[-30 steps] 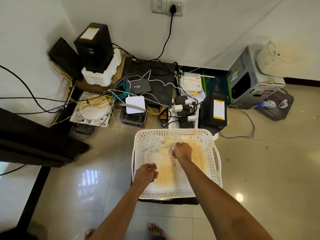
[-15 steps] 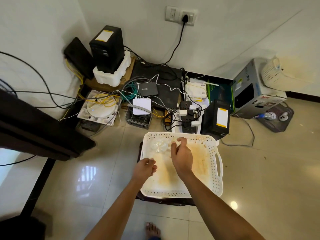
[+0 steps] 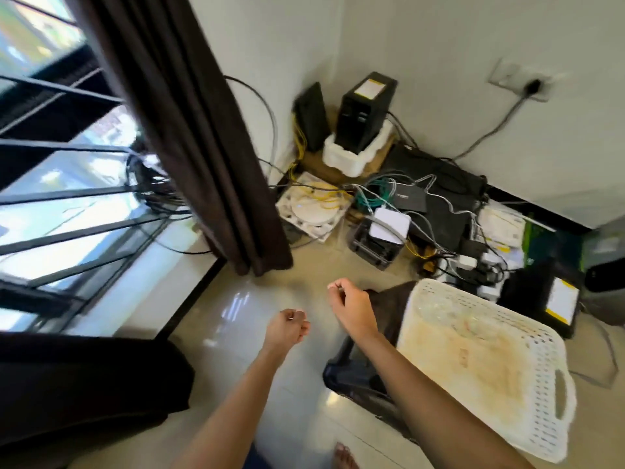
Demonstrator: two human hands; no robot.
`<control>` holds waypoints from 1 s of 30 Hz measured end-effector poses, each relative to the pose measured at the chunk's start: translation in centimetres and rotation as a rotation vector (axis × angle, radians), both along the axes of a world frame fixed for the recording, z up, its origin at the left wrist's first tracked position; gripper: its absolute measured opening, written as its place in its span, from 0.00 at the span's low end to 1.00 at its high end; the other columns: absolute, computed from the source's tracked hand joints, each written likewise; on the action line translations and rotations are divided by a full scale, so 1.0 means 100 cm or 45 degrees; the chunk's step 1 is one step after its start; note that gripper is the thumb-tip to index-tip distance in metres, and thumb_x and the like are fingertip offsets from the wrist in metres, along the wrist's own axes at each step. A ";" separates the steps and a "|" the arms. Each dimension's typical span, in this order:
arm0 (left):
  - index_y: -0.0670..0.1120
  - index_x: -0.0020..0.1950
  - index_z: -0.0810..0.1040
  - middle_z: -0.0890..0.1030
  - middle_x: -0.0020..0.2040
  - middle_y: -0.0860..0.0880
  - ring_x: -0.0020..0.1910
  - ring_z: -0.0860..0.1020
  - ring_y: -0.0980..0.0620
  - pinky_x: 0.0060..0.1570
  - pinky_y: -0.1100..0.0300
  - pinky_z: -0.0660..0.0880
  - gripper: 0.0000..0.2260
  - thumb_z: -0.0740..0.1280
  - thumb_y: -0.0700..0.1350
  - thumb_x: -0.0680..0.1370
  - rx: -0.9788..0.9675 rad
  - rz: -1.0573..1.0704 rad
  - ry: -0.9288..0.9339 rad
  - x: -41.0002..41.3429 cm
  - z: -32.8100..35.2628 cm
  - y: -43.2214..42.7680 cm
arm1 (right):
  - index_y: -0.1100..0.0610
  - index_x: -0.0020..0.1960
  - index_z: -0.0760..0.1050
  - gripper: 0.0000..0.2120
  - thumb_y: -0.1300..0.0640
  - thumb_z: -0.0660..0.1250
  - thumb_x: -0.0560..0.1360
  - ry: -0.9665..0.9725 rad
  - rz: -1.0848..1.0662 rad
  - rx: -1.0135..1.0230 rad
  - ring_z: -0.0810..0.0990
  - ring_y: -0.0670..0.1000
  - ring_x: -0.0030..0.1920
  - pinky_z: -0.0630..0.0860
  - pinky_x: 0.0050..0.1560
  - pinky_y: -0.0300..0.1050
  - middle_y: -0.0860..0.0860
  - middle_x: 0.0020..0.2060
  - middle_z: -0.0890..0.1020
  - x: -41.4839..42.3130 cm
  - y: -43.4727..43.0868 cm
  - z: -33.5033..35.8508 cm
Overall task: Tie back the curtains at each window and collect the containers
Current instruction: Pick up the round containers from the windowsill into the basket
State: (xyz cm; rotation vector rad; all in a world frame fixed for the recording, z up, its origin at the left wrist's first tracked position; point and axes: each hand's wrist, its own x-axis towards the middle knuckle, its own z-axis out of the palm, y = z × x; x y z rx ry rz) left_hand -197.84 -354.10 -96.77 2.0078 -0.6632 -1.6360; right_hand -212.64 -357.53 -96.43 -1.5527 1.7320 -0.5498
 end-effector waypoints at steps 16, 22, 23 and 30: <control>0.41 0.53 0.76 0.79 0.36 0.47 0.30 0.75 0.54 0.29 0.64 0.71 0.11 0.56 0.45 0.82 -0.084 0.755 0.126 0.294 -0.036 0.000 | 0.56 0.40 0.73 0.15 0.48 0.59 0.79 -0.130 0.382 0.295 0.80 0.49 0.33 0.77 0.43 0.49 0.49 0.29 0.80 0.277 -0.016 -0.027; 0.50 0.75 0.56 0.74 0.61 0.38 0.60 0.76 0.43 0.56 0.54 0.73 0.22 0.50 0.35 0.82 -0.222 1.299 0.227 0.384 -0.062 0.013 | 0.52 0.37 0.70 0.15 0.48 0.58 0.80 -0.155 0.493 0.347 0.76 0.45 0.28 0.71 0.33 0.37 0.50 0.30 0.82 0.352 -0.007 -0.047; 0.51 0.76 0.53 0.74 0.58 0.39 0.58 0.76 0.44 0.55 0.55 0.73 0.24 0.49 0.35 0.82 -0.228 1.358 0.208 0.396 -0.067 0.018 | 0.53 0.38 0.71 0.15 0.48 0.58 0.80 -0.175 0.503 0.363 0.76 0.45 0.28 0.71 0.33 0.38 0.51 0.31 0.82 0.360 -0.003 -0.052; 0.62 0.75 0.39 0.65 0.70 0.43 0.53 0.73 0.48 0.44 0.57 0.74 0.35 0.58 0.41 0.78 -0.035 1.488 -0.059 0.474 -0.122 0.082 | 0.55 0.44 0.74 0.16 0.46 0.56 0.80 -0.167 0.660 0.504 0.78 0.47 0.32 0.75 0.38 0.45 0.50 0.32 0.82 0.409 0.027 -0.091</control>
